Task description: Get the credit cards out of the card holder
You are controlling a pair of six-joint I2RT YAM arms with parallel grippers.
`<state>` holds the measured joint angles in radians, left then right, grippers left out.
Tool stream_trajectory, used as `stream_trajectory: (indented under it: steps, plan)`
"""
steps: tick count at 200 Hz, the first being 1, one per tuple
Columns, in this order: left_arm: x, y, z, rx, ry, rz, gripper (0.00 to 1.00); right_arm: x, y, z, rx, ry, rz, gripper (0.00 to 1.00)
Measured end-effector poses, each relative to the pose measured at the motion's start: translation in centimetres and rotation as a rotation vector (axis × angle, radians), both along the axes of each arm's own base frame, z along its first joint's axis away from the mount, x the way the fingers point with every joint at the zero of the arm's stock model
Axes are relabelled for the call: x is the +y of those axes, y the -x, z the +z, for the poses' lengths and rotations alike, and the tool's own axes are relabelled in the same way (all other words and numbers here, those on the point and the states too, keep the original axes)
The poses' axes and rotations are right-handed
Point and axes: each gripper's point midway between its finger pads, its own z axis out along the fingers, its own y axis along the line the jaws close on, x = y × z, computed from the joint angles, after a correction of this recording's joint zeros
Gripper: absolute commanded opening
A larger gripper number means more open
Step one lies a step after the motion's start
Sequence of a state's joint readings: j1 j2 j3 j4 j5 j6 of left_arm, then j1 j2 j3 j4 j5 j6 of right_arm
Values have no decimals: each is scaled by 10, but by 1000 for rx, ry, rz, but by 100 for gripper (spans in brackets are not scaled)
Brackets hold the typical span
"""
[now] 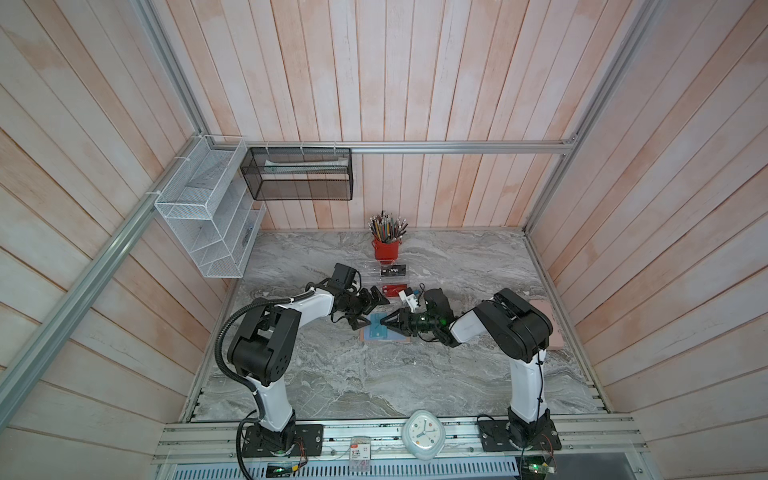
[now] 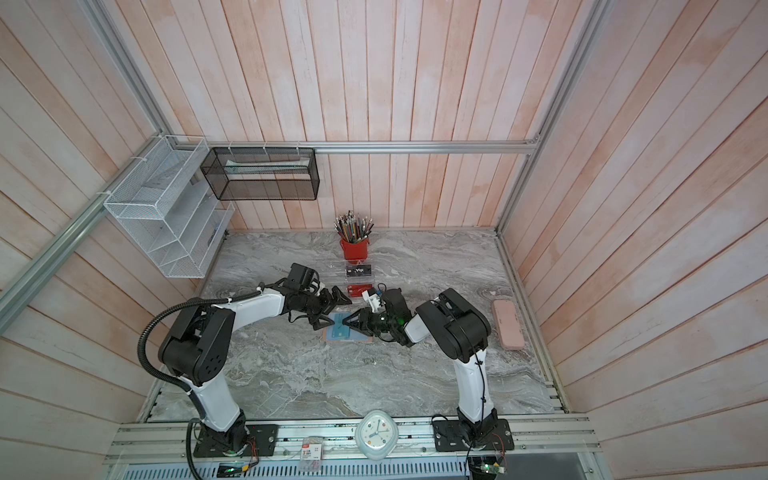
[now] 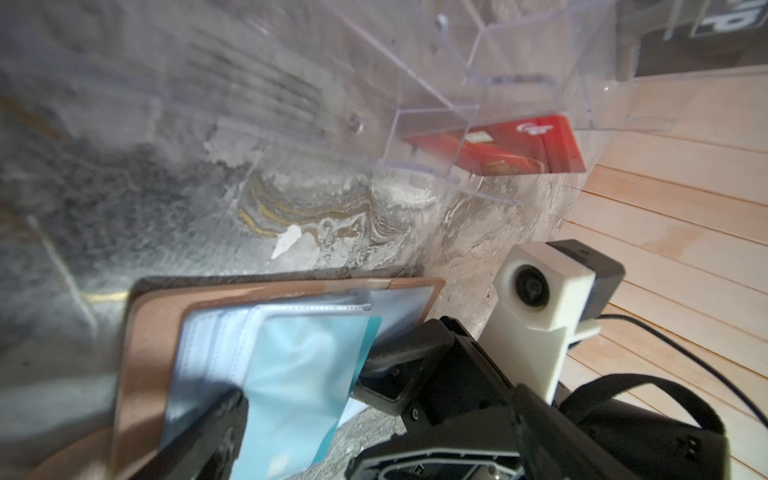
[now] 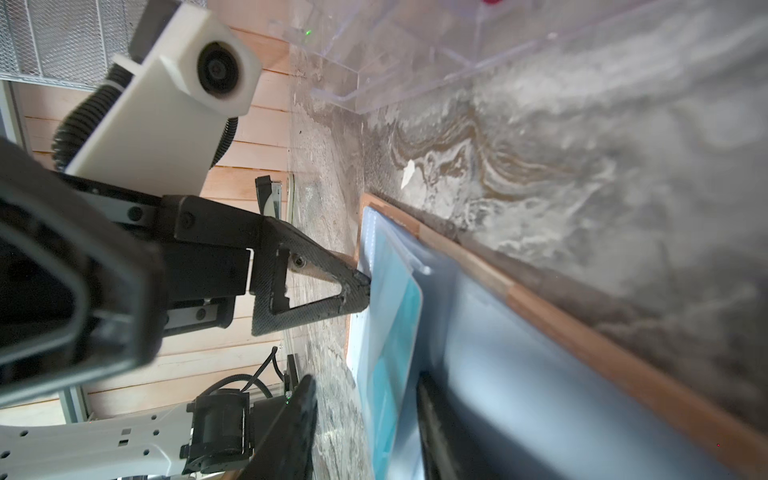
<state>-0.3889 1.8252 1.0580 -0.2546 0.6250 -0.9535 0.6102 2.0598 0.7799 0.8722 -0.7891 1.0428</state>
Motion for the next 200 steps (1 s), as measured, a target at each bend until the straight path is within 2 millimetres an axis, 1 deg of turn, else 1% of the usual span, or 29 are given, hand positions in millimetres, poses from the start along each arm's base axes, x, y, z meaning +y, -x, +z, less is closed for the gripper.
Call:
stream_trajectory:
  steps: [10,23,43,55,117,171,200]
  plan:
    - [0,0,0,-1,1,1,100,-1,0,0,0,-4,-2,37]
    - [1,-1,-1,-2,4,2,100,-3,1,-1,7,-3,-5,34]
    - [2,-1,-1,-3,11,3,100,-6,2,-4,14,-1,-10,26]
    - [1,-1,-1,-4,16,1,100,-6,3,-4,16,-2,-12,22]
    - [1,-1,0,-8,26,-2,100,-6,2,-2,20,-14,-14,13]
    - [1,0,-1,-9,27,-2,100,-5,2,-2,22,-27,-9,10]
    - [1,-1,-1,-10,29,-1,100,-4,1,-2,24,-24,-9,5]
